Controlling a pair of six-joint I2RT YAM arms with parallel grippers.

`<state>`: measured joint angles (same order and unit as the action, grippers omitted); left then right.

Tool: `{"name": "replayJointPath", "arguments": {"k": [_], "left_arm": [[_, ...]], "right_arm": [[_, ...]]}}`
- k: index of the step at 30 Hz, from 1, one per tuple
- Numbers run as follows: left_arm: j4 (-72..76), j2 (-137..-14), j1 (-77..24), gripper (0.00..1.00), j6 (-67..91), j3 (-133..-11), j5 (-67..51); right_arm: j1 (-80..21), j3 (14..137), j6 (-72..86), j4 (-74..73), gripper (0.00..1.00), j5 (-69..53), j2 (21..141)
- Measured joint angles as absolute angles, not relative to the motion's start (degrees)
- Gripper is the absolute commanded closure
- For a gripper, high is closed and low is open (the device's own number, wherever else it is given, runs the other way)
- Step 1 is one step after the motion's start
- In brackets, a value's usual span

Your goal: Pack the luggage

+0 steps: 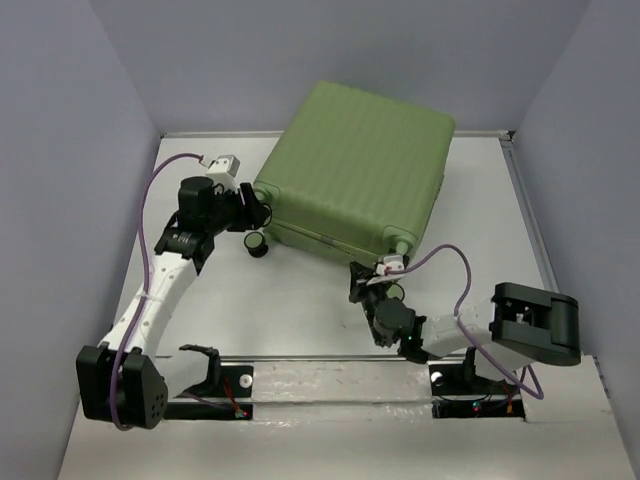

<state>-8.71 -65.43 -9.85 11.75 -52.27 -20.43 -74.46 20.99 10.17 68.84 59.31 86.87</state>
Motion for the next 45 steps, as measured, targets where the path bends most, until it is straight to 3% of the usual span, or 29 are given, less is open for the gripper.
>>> {"name": "replayJointPath", "arguments": {"k": [6, 15, 20, 25, 28, 29, 30, 33, 36, 41, 45], "left_arm": [[3.73, -55.64, -15.07, 0.94, 20.38, -39.42, -20.32], [4.89, -36.99, -22.92, 0.94, 31.73, -27.14, -12.03], [3.46, -31.70, -25.96, 0.94, 36.03, -24.08, -9.21], [5.37, -33.82, -35.07, 0.94, 44.12, -24.01, -8.73], [8.01, -36.49, -39.42, 0.94, 47.33, -24.03, -8.05], [8.62, -37.17, -40.62, 0.94, 47.86, -24.08, -7.60], [9.58, -37.95, -42.06, 0.94, 48.84, -24.18, -7.11], [11.11, -38.76, -44.51, 0.94, 50.33, -24.36, -6.33], [10.94, -38.44, -45.34, 0.94, 50.70, -24.36, -5.02], [10.92, -37.95, -45.80, 0.94, 50.70, -24.05, -4.14], [10.98, -37.95, -46.22, 0.94, 50.61, -24.01, -3.55]], "right_arm": [[-65.56, 30.74, 16.84, 49.21, 0.93, 44.99, 84.40], [-64.77, 56.88, 16.80, 34.37, 0.93, 22.06, 98.00], [-64.99, 53.52, 18.55, 35.29, 0.93, 18.09, 96.68], [-66.98, 38.15, 23.00, 35.31, 0.91, 16.75, 84.90], [-68.18, 31.81, 26.57, 28.75, 0.75, 17.43, 76.42], [-68.23, 30.48, 27.97, 25.04, 0.54, 18.31, 73.01], [-68.23, 29.63, 29.36, 22.24, 0.39, 19.25, 70.43], [-67.85, 28.80, 31.92, 13.23, 0.12, 21.82, 61.28], [-67.29, 33.28, 31.86, 0.43, 0.03, 23.22, 53.28], [-64.62, 55.18, 27.11, -14.79, 0.00, 30.72, 51.96], [-48.12, 66.11, 22.79, -18.79, 0.00, 32.10, 54.24]]}}
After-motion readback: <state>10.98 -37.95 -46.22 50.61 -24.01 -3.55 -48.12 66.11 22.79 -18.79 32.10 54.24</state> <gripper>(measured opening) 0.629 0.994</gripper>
